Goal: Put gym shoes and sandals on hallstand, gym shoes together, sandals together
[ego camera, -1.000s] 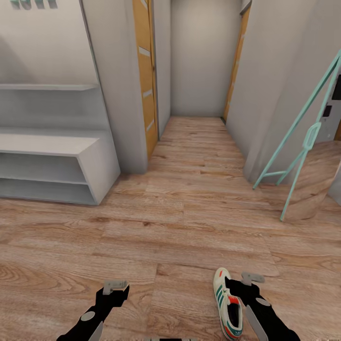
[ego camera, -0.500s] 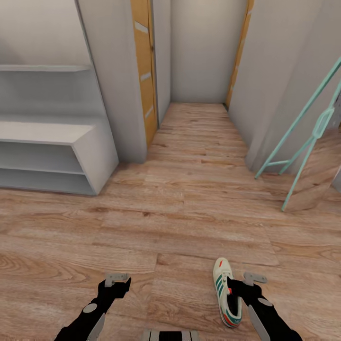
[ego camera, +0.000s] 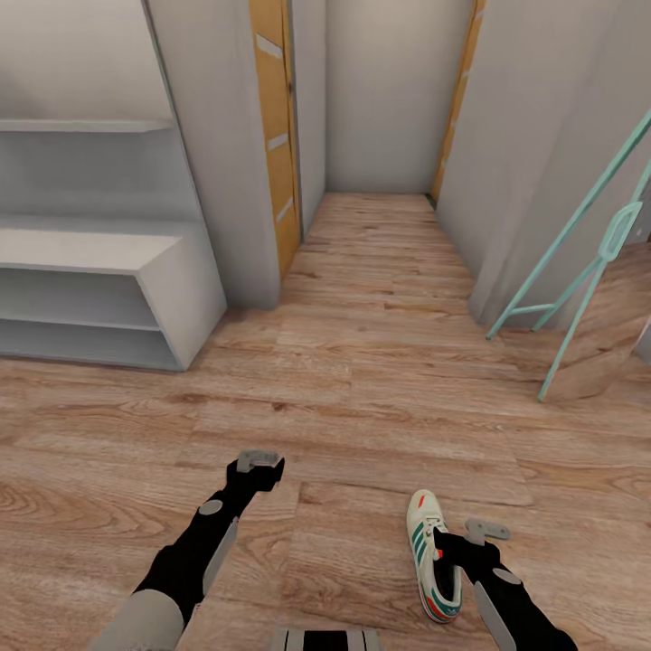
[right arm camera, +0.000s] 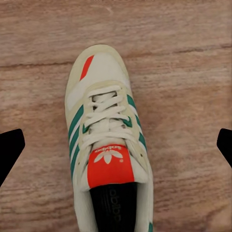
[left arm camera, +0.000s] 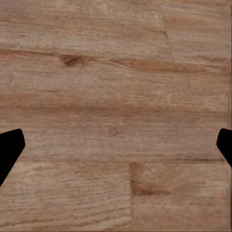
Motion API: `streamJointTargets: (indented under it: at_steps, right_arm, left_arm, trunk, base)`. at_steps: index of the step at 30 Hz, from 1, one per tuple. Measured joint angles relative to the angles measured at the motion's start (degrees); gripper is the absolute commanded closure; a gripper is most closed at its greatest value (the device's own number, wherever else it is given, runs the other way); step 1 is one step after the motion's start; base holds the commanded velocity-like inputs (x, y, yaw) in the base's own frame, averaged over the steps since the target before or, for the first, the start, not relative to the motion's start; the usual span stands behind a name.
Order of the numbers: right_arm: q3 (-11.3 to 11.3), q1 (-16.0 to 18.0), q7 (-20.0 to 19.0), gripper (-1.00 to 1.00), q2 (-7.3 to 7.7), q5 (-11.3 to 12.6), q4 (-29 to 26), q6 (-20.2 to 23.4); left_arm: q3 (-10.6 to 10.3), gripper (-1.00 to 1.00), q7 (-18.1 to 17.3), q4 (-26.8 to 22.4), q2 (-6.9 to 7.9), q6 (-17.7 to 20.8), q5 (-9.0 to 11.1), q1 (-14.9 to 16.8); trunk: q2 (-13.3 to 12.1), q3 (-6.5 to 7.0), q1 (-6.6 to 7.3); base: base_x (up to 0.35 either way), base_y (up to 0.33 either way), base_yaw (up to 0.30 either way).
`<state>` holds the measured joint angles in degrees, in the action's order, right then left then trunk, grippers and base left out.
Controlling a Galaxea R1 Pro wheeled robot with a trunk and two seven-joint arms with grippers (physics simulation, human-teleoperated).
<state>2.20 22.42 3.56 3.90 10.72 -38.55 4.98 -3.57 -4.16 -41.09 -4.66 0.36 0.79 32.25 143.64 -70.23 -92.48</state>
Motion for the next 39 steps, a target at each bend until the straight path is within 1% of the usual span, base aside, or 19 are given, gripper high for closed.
streamJointTargets:
  at_steps: [2, 8, 17, 26, 39]
  right_arm:
    - [0.00, 0.00, -0.01, -1.00, -0.03, 0.00, 0.00, 0.00]
    - [0.00, 0.00, -0.04, -1.00, -0.01, 0.00, 0.02, 0.00]
    - [0.00, 0.00, -0.03, -1.00, 0.03, 0.00, -0.02, 0.00]
    - [0.01, 0.00, -0.01, -1.00, 0.03, 0.00, -0.08, 0.00]
    - [-0.17, 0.00, -0.05, -1.00, -0.04, -0.05, -0.08, 0.02]
  left_arm:
    - [-0.50, -1.00, 0.06, -1.75, -0.08, 0.80, 0.12, 0.54]
    - [-1.01, -1.00, 0.12, -4.49, -0.14, 3.13, 0.19, 0.90]
    - [-0.90, -1.00, 0.01, -4.43, -0.11, 3.12, 0.42, 0.53]
    - [-0.94, -1.00, 0.60, -4.79, -0.32, 3.14, 0.48, 0.45]
    - [-0.86, -1.00, 0.15, -5.20, -0.32, 3.14, 0.48, 0.44]
  trunk:
    - [0.01, -0.26, -0.03]
    - [0.09, -1.99, -0.19]
    - [0.21, -4.77, -0.42]
    - [0.33, -7.56, -0.65]
    - [0.34, -7.84, -0.64]
  base:
    - [0.000, 0.000, 0.000]
    - [0.000, 0.000, 0.000]
    - [0.000, 0.000, 0.000]
    - [0.000, 0.000, 0.000]
    - [0.000, 0.000, 0.000]
